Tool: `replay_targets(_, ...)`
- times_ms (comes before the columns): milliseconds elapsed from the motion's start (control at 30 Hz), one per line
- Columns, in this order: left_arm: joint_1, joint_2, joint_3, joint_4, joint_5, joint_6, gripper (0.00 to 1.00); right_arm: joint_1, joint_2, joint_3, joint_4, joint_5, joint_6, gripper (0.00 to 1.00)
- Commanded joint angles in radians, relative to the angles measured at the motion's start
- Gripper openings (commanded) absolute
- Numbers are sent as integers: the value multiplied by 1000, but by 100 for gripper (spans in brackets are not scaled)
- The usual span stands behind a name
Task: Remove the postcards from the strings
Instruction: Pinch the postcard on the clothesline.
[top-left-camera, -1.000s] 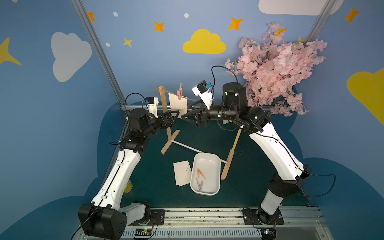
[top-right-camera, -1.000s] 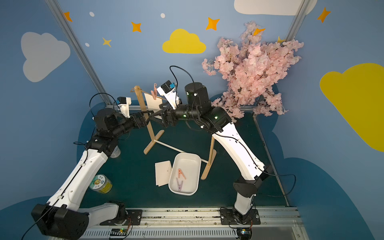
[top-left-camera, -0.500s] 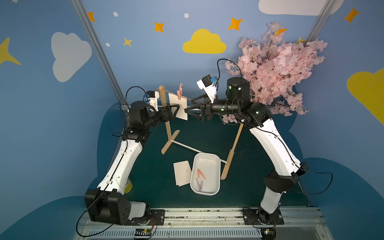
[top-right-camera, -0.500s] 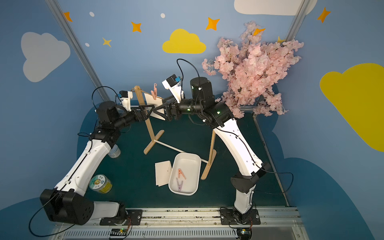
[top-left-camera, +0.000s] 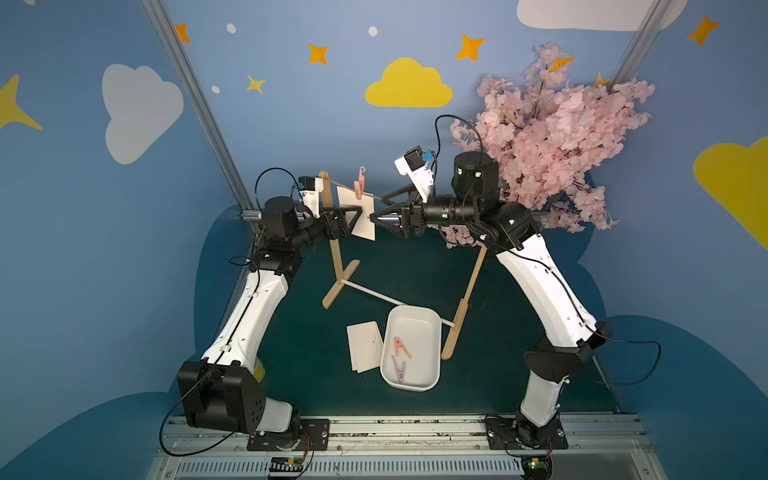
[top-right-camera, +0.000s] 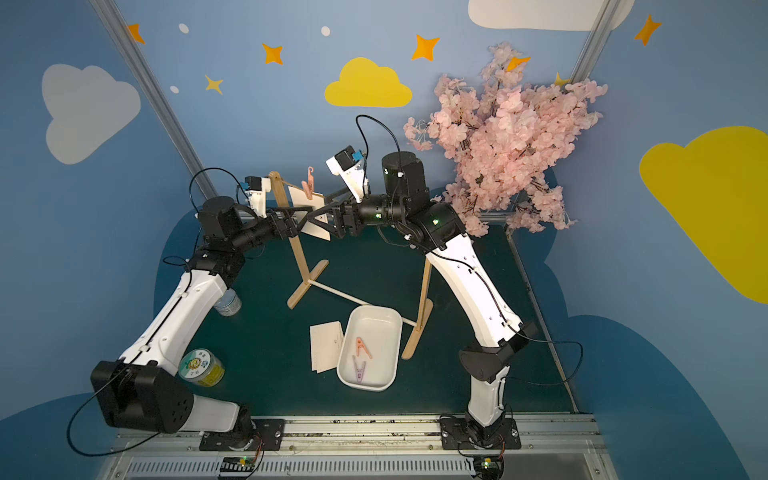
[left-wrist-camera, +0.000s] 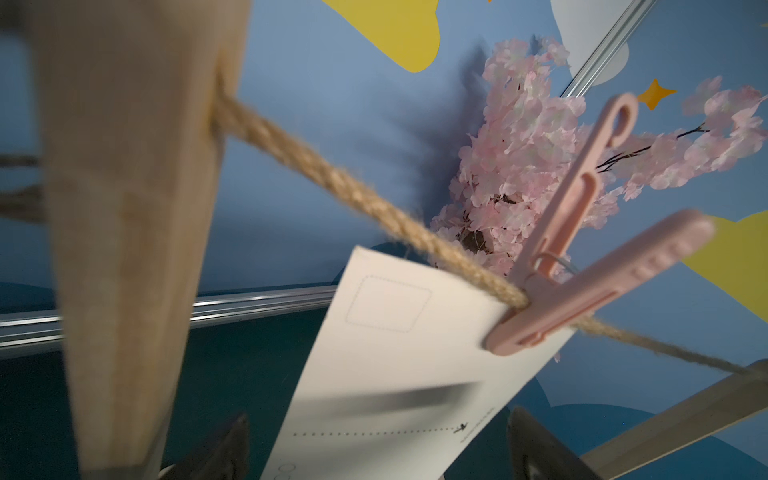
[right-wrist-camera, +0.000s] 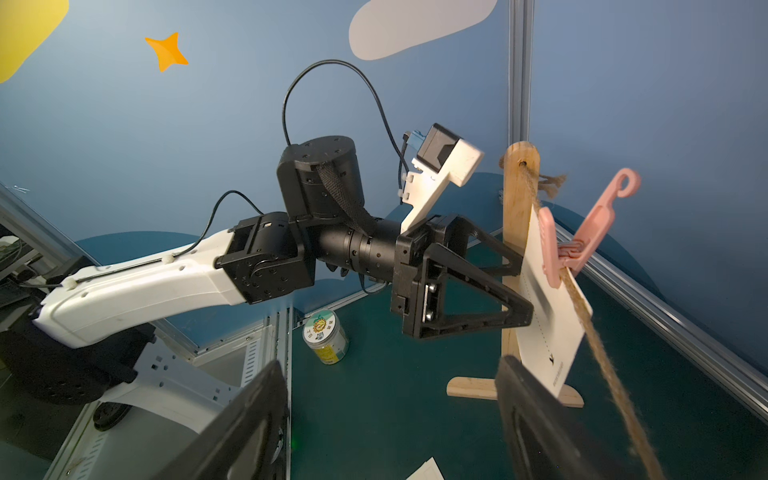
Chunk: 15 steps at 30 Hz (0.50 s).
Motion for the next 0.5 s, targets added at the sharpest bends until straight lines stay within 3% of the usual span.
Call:
replay_targets(0,7,19,38,35,39,47,96,-6,8,32,30,-16,6,81)
replay_targets(467,14,79,31,177,155,28,95,-19,11,31,45,-32,4,81)
